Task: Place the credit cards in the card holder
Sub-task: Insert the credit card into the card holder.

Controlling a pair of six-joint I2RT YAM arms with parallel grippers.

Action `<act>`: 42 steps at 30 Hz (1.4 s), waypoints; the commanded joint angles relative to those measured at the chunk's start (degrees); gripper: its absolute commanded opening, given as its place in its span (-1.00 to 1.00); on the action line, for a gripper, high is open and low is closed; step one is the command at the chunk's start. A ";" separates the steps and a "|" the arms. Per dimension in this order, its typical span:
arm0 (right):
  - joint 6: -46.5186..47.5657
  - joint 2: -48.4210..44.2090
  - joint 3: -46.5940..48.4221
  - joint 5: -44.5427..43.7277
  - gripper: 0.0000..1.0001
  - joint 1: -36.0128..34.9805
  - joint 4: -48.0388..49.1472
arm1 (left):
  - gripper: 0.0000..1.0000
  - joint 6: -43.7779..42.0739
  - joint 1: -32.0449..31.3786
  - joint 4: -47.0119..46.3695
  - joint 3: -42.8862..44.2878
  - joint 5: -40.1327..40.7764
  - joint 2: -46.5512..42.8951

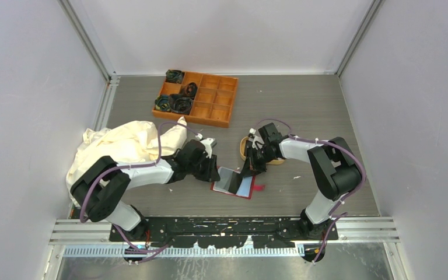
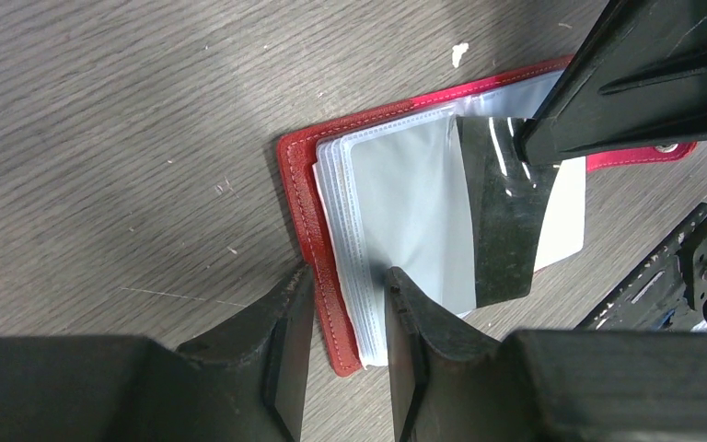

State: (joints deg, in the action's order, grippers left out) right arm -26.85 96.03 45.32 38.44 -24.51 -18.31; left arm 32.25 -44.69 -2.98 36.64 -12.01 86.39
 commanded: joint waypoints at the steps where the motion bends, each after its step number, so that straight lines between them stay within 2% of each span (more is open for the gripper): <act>1: -0.47 1.76 0.67 -3.27 -0.98 0.00 -0.49 | -0.33 -1.17 -0.13 -2.28 0.71 -1.21 1.55; 18: -2.10 2.45 1.51 -2.23 -0.98 0.06 4.46 | -0.33 -0.41 -0.14 -3.34 1.02 -2.30 2.36; 26: -1.43 3.91 2.55 -2.08 -0.88 -0.06 4.60 | -0.28 0.32 -0.17 -2.43 2.00 -1.61 0.45; 29: -0.54 4.22 3.41 -1.79 -0.83 -0.08 3.60 | -0.22 0.44 -0.17 1.04 2.64 3.19 -2.73; 33: 0.87 4.22 4.25 -1.79 -0.74 -0.07 2.40 | -0.07 1.13 -0.28 5.80 1.77 11.24 -11.38; 37: 1.27 4.45 4.42 -2.06 -0.69 -0.06 2.22 | -0.01 3.81 -1.69 5.61 -1.26 11.59 -20.46; 39: 1.35 4.76 4.64 -1.97 -0.66 -0.05 1.99 | -0.01 5.68 -4.12 4.61 -1.96 11.57 -22.46; 42: 1.75 5.04 4.86 -1.96 -0.63 -0.10 1.73 | -0.04 7.30 -11.19 3.37 -1.00 15.54 -21.26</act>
State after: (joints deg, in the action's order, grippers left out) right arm -26.65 99.15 48.99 41.19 -24.69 -15.92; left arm 36.40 -48.95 1.96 35.73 -1.17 64.05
